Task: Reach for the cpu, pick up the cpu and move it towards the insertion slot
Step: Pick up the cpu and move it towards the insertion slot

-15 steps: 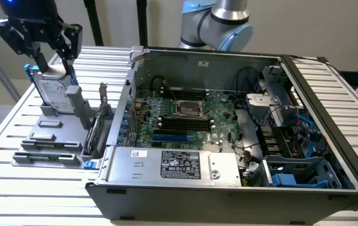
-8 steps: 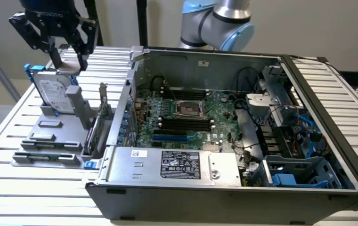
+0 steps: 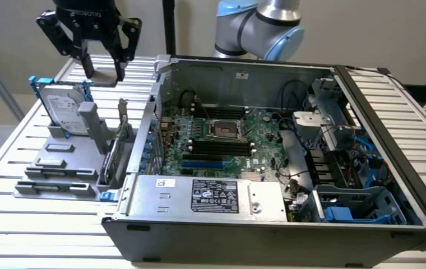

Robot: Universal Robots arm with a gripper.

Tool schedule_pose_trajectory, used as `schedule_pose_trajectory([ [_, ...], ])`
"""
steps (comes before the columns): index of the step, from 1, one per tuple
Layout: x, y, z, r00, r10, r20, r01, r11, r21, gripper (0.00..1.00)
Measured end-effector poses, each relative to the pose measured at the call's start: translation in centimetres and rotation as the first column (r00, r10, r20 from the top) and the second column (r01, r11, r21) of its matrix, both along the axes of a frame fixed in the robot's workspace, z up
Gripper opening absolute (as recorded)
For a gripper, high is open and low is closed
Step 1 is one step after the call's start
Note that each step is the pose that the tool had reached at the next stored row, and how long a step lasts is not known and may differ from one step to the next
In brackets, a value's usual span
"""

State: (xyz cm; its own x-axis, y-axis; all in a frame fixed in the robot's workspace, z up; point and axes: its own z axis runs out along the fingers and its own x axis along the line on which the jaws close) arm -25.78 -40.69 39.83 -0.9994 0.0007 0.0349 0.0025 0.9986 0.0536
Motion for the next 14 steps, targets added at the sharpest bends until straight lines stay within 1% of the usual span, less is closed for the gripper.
schedule_pose_trajectory([
  [6,2.7,0.0,0.05,1.0,0.0,0.0,0.0,1.0,0.0068,0.55],
  [14,6.4,0.0,0.05,1.0,0.0,0.0,0.0,0.9999,0.0128,0.55],
])
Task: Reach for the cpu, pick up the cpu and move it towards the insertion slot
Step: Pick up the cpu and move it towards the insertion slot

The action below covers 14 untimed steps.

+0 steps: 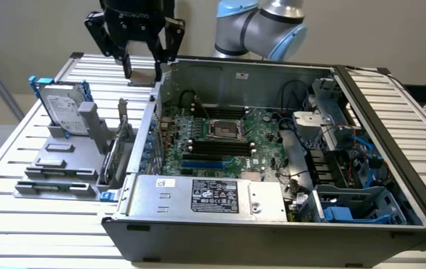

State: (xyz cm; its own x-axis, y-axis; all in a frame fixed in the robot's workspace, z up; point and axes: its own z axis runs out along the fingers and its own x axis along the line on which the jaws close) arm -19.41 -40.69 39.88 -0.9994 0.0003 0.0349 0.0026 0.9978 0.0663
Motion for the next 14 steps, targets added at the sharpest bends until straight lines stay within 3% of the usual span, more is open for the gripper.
schedule_pose_trajectory([
  [4,1.8,0.0,0.0,1.0,0.0,0.0,0.0,1.0,0.0027,0.55],
  [14,6.4,0.1,0.0,1.0,0.0,-0.0001,0.0,1.0,0.0034,0.55],
])
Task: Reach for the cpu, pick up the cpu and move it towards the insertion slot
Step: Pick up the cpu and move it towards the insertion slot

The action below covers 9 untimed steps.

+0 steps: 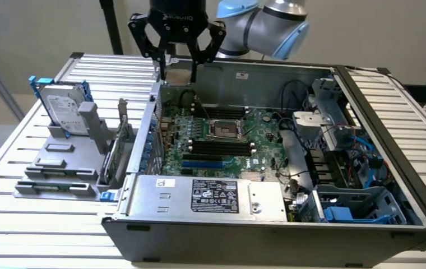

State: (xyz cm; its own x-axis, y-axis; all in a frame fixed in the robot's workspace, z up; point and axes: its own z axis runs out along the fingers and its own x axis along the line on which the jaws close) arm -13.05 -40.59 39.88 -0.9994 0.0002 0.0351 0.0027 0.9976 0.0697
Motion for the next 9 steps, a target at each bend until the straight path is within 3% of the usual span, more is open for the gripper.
schedule_pose_trajectory([
  [4,1.8,0.38,-0.11,1.0,0.0,0.0001,0.0,1.0,0.0001,0.55],
  [9,4.1,1.23,-0.38,1.0,0.0,0.0001,0.0,1.0,0.0001,0.55],
])
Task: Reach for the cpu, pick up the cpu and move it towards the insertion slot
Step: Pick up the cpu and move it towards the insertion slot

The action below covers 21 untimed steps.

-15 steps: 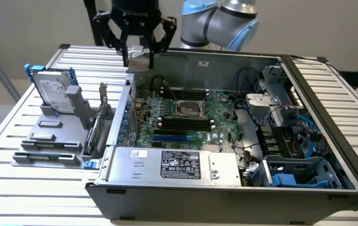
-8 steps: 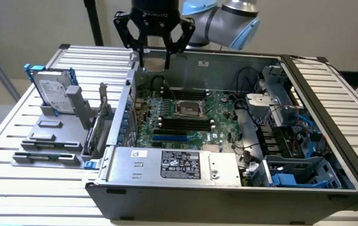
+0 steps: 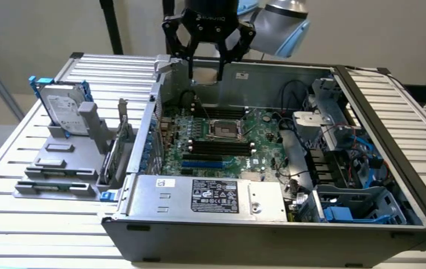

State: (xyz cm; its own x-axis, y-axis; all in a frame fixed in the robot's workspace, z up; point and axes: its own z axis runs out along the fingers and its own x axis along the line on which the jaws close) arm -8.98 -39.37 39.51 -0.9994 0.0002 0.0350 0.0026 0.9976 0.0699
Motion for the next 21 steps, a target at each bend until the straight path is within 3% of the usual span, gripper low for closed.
schedule_pose_trajectory([
  [7,2.3,2.14,-0.66,1.0,0.0,0.0,0.0,1.0,-0.002,0.55],
  [12,3.8,3.71,-1.28,1.0,0.0,0.0,0.0,1.0,-0.0098,0.55],
  [18,5.1,4.73,-1.94,1.0,0.0,0.0,0.0,0.9996,-0.0269,0.55],
  [21,5.2,5.13,-2.45,1.0,0.0,0.0,0.0,0.9995,-0.0317,0.55],
])
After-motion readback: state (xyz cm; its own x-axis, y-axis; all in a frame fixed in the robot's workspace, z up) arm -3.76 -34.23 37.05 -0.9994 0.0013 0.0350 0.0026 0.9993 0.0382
